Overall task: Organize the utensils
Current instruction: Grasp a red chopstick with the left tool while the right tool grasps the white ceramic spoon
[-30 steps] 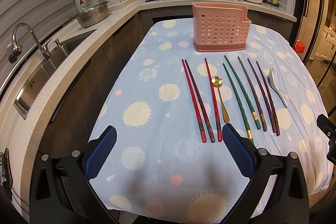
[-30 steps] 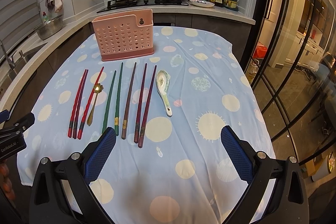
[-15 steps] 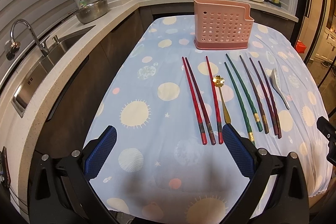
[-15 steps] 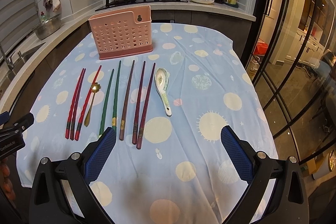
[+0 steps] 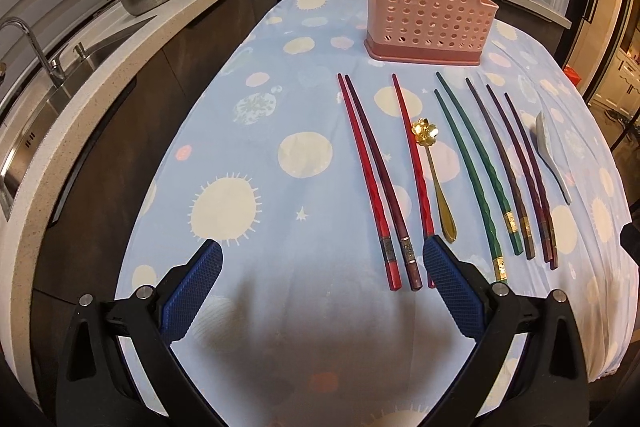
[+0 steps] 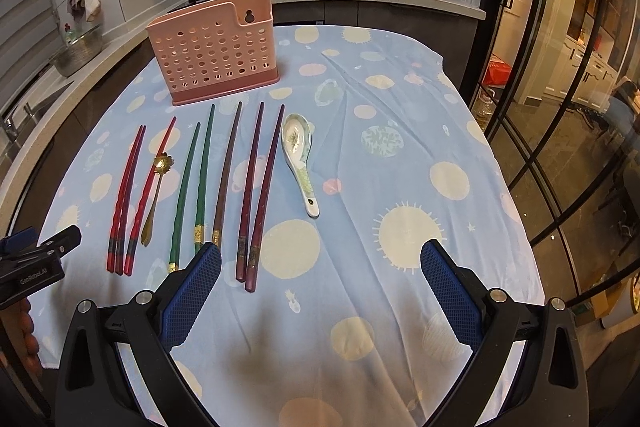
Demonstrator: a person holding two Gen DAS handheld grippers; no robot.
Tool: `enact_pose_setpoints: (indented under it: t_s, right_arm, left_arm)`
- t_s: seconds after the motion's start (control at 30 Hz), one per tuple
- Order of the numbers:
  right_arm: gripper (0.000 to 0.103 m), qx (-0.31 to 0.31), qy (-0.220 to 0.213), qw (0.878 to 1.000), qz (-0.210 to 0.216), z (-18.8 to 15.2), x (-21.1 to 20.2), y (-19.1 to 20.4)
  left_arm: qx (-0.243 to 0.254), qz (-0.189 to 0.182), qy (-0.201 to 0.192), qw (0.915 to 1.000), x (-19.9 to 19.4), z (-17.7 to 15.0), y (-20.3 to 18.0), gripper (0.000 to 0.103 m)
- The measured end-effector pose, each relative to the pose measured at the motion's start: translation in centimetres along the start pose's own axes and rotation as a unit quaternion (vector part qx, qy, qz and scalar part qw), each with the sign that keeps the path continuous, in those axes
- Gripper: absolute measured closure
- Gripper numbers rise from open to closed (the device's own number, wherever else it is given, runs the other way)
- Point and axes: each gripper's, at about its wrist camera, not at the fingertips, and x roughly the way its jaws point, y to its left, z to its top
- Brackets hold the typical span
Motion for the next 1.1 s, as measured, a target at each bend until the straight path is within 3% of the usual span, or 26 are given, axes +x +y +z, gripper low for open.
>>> enact_pose_setpoints:
  t_s: [0.33, 0.5, 0.57, 0.73, 0.9, 1.1]
  right_arm:
    - [0.007, 0.008, 0.016, 1.0, -0.001, 0.9, 2.3, 0.1]
    - [0.007, 0.003, 0.022, 1.0, -0.002, 1.2, 3.1, 0.6]
    - [0.007, 0.002, 0.024, 1.0, -0.002, 1.4, 3.3, 0.8]
    - [0.007, -0.001, 0.027, 1.0, -0.002, 1.6, 3.8, 1.1]
    - [0.008, -0.001, 0.03, 1.0, 0.001, 1.6, 4.1, 1.2]
    - [0.015, -0.003, 0.033, 0.999, 0.002, 1.7, 4.8, 1.5]
  left_arm:
    - [-0.006, -0.012, 0.04, 0.9991, 4.9, 0.8, 0.5, 0.022]
    - [0.002, -0.027, 0.048, 0.9985, 6.0, 1.0, 0.0, 0.025]
    - [0.004, -0.027, 0.052, 0.9983, 6.4, 1.1, -0.1, 0.033]
    - [0.005, -0.032, 0.05, 0.9982, 6.8, 1.2, 0.2, 0.035]
    - [0.012, -0.042, 0.047, 0.9979, 6.4, 1.1, 0.3, 0.051]
    - [0.008, -0.066, 0.053, 0.9964, 6.0, 1.2, 0.9, 0.082]
